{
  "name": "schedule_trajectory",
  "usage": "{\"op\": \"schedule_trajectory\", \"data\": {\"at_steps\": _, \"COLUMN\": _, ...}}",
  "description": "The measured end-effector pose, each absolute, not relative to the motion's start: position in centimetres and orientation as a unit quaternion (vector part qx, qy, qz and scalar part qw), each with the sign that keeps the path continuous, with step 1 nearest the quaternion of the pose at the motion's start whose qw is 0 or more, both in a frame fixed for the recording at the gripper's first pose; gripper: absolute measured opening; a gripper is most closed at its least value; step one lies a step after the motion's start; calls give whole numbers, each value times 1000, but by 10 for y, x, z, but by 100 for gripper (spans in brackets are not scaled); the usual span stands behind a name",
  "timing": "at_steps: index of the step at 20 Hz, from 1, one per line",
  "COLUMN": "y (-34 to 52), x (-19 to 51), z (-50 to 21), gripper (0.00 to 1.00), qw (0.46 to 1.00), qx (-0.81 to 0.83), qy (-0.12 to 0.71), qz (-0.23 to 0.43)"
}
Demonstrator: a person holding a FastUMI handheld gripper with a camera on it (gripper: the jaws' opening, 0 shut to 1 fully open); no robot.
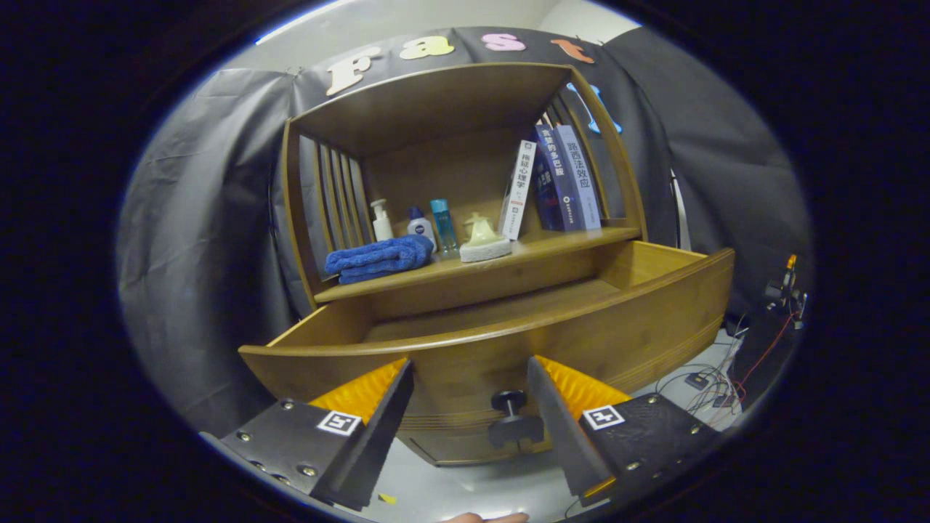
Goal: Pull open the drawer, take out the items inside it, and place them on the countertop above the cabinet.
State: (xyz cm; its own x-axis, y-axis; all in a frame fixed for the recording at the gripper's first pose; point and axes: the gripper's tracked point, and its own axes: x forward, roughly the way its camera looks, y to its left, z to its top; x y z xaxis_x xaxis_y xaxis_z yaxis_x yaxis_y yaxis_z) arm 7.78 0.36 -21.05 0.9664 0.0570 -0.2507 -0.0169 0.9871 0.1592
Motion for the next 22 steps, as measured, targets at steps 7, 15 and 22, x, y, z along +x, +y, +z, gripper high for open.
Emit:
{"op": "schedule_trajectory", "data": {"at_steps": 7, "y": 4, "x": 111, "z": -204, "gripper": 95, "qw": 988, "qx": 90, "qy": 121, "qz": 24}}
{"op": "schedule_trajectory", "data": {"at_steps": 15, "y": 4, "x": 146, "z": -209, "gripper": 95, "qw": 987, "qx": 105, "qy": 116, "qz": 27}}
{"op": "schedule_trajectory", "data": {"at_steps": 22, "y": 6, "x": 171, "z": -210, "gripper": 95, "qw": 986, "qx": 120, "qy": 111, "qz": 27}}
